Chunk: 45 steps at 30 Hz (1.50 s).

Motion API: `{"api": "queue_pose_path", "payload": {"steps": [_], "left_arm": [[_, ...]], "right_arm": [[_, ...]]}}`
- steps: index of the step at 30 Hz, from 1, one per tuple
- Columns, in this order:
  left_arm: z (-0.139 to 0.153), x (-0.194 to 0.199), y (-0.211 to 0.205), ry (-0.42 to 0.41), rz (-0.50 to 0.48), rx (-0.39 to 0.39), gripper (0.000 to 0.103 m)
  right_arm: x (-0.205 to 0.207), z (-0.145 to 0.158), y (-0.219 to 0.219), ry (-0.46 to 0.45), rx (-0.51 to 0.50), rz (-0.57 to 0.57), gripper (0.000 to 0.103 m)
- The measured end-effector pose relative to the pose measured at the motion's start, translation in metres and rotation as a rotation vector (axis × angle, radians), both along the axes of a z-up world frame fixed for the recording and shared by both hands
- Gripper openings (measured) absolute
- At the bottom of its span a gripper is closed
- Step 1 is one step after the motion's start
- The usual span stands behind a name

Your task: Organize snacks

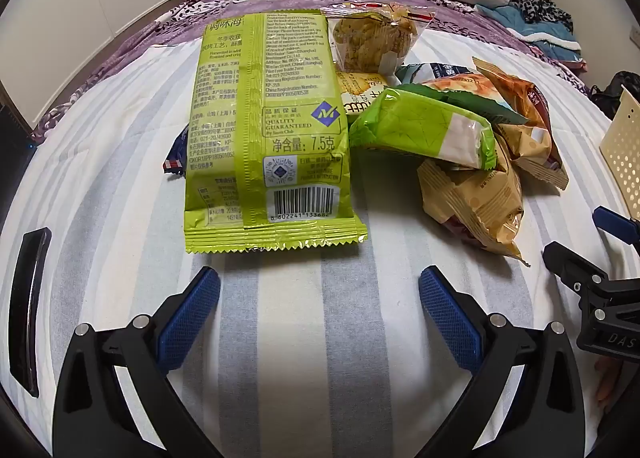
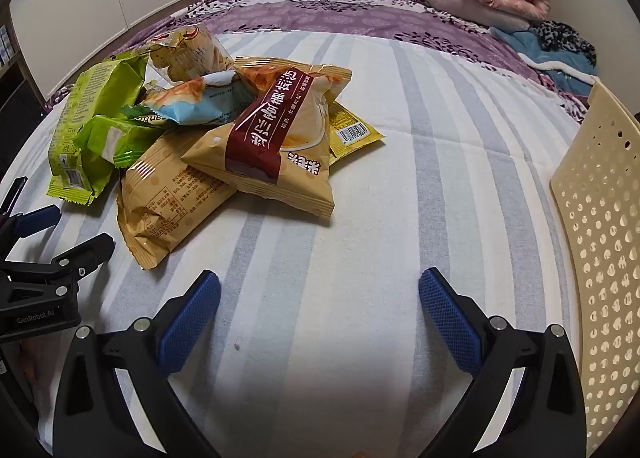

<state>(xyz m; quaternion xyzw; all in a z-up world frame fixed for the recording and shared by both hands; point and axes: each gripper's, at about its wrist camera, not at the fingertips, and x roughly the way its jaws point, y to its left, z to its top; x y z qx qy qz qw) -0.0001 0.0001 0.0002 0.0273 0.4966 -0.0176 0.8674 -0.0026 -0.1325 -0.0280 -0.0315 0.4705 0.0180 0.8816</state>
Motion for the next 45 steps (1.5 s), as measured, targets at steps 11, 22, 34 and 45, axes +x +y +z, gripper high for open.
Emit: {"api": "queue_pose_path", "payload": {"steps": [11,22,34,45], "left_arm": [[-0.0001,0.0000,-0.0001,0.002,0.000,0.001,0.101],[-0.0001,0.0001,0.0000,0.002,0.000,0.000,0.101],[-0.0001,0.0001,0.0000,0.002,0.000,0.000,0.101],[-0.0001,0.0001,-0.0001,0.002,0.000,0.001,0.101]], "right_arm": [[0.0005,-0.0002,-0.0006,0.009,0.011,0.000,0.098],[0.0005,0.0004,-0.0010,0.009,0.010,0.000,0.098],[0.0003,0.0006,-0.0017,0.008,0.009,0.000,0.098],[0.0001,0.0012,-0.0027,0.008,0.009,0.000,0.098]]}}
